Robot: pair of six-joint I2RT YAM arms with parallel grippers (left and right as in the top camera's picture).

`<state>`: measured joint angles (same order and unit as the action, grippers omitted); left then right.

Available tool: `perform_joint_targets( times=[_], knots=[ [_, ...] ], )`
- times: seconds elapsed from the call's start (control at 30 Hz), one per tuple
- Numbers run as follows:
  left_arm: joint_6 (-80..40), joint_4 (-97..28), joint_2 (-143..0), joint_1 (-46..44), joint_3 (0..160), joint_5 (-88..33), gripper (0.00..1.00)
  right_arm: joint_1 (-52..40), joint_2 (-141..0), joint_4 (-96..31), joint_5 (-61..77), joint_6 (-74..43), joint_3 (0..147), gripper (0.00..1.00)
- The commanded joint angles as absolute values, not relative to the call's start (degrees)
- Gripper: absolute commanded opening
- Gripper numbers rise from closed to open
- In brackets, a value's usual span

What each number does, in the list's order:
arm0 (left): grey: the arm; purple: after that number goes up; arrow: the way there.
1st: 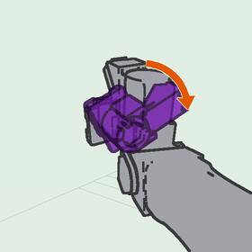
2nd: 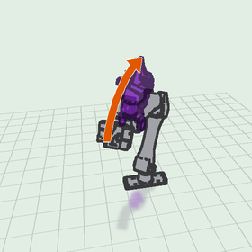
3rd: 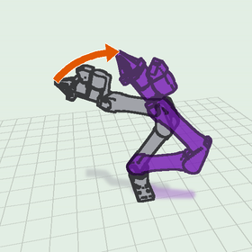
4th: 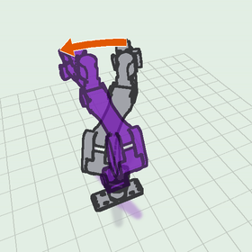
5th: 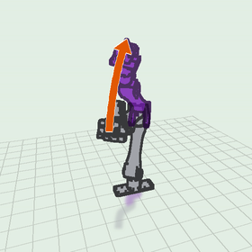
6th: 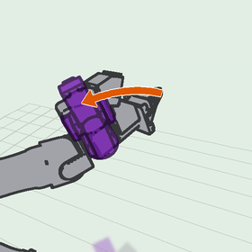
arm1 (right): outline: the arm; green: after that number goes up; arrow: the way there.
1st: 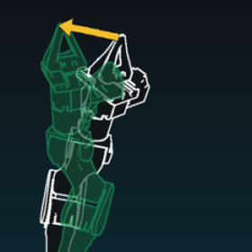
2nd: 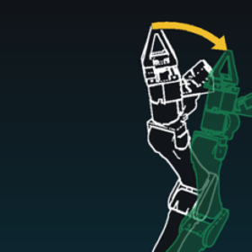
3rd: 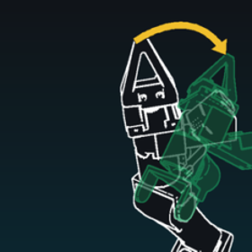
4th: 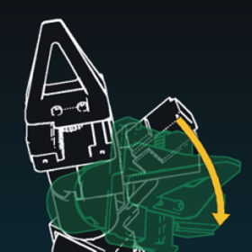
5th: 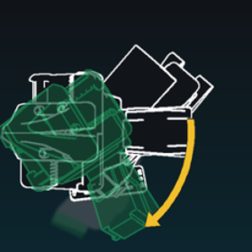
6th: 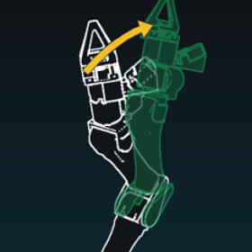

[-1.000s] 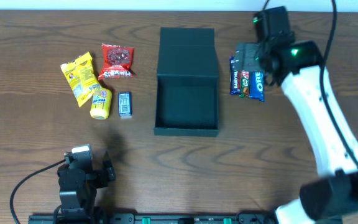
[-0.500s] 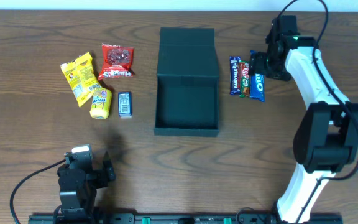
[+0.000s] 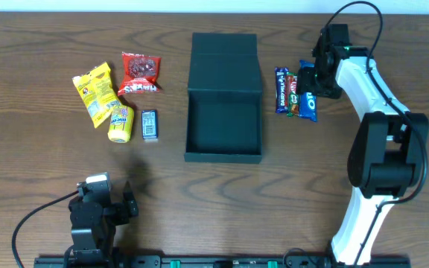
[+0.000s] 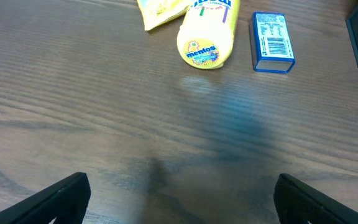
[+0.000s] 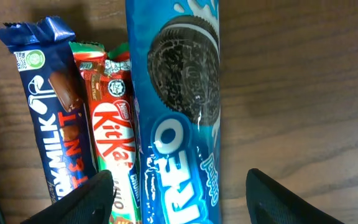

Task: Pack container
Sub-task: 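Move the right gripper over the blue Oreo pack, then grasp the blue Oreo pack with the right gripper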

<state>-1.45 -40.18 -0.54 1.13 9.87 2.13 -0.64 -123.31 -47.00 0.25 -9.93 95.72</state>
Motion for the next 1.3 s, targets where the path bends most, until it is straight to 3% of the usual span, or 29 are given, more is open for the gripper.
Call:
perform_joint_targets(
  times=[0.0, 0.27, 0.57, 1.27],
  knots=[
    [-1.3, -40.5, -0.2, 1.4, 9.2, 2.5, 0.95, -0.8, -124.7, -46.7, -0.1, -9.1, 95.6, 0.67],
    [-1.3, -40.5, -0.2, 1.4, 9.2, 2.5, 0.95, -0.8, -126.7, -46.6, -0.5, -9.1, 95.6, 0.64],
    [-1.3, -40.5, -0.2, 1.4, 9.2, 2.5, 0.95, -0.8, -126.7, -46.4, -3.0, -9.1, 95.6, 0.51],
    [-1.3, -40.5, -0.2, 1.4, 9.2, 2.5, 0.95, 3.1, -126.7, -46.9, 3.9, -7.6, 95.6, 0.5]
  ],
)
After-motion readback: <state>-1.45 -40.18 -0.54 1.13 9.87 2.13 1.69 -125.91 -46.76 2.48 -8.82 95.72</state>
